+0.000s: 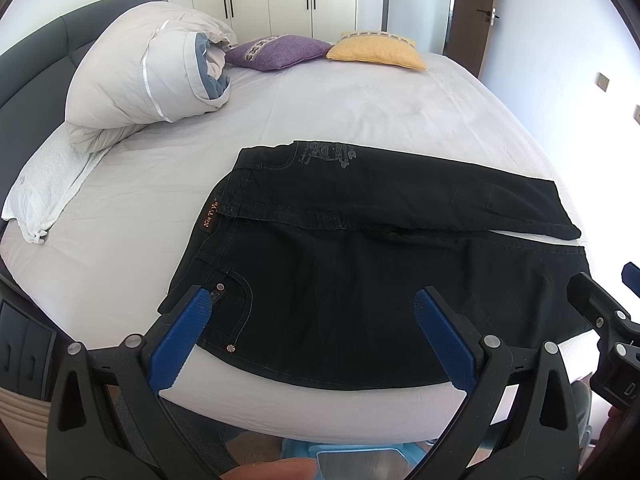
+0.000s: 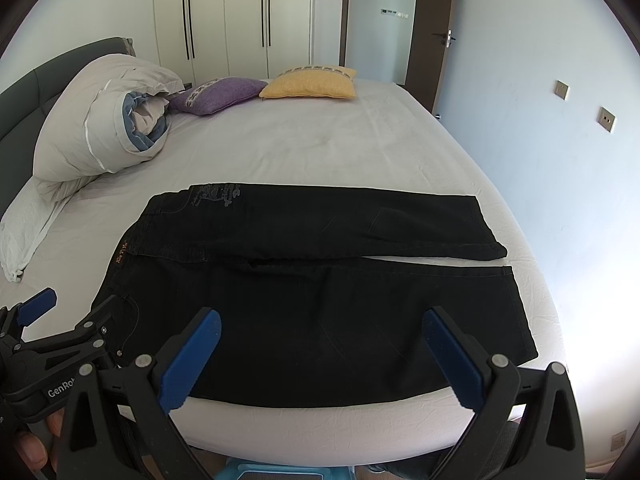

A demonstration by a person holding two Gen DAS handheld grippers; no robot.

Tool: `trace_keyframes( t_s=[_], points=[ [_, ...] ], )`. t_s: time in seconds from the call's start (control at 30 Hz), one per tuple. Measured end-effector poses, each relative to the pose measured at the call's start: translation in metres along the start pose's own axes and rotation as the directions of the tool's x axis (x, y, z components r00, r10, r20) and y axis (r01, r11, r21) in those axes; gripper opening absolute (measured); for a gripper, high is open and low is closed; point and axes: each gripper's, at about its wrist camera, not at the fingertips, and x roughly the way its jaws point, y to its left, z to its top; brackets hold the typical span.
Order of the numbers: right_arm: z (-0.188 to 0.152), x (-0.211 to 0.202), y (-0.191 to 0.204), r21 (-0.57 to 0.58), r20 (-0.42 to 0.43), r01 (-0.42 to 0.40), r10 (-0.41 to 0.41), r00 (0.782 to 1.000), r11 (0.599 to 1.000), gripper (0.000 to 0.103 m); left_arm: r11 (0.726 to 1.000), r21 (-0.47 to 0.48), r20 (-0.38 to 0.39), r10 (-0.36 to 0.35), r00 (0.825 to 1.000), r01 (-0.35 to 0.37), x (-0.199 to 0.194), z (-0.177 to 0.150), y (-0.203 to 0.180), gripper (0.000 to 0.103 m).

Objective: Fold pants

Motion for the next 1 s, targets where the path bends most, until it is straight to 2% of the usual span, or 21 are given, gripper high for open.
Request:
trace_keyframes(
  t_s=[0.77,1.0],
  points=[
    [-0.007,0.008,0.002,-0.001,-0.004,-0.006,0.006,1.000,1.000,0.103,1.000,0.001,-0.002,0.000,1.000,0.000,0.001,0.000,-0.001,0.103],
    [-0.013,0.014,0.003,-0.001,-0.013,-0.006,0.006,1.000,1.000,0.103,1.000,0.005,-0.015,0.002,1.000,-0.002,0.012,-0.007,0.000,0.103]
  ],
)
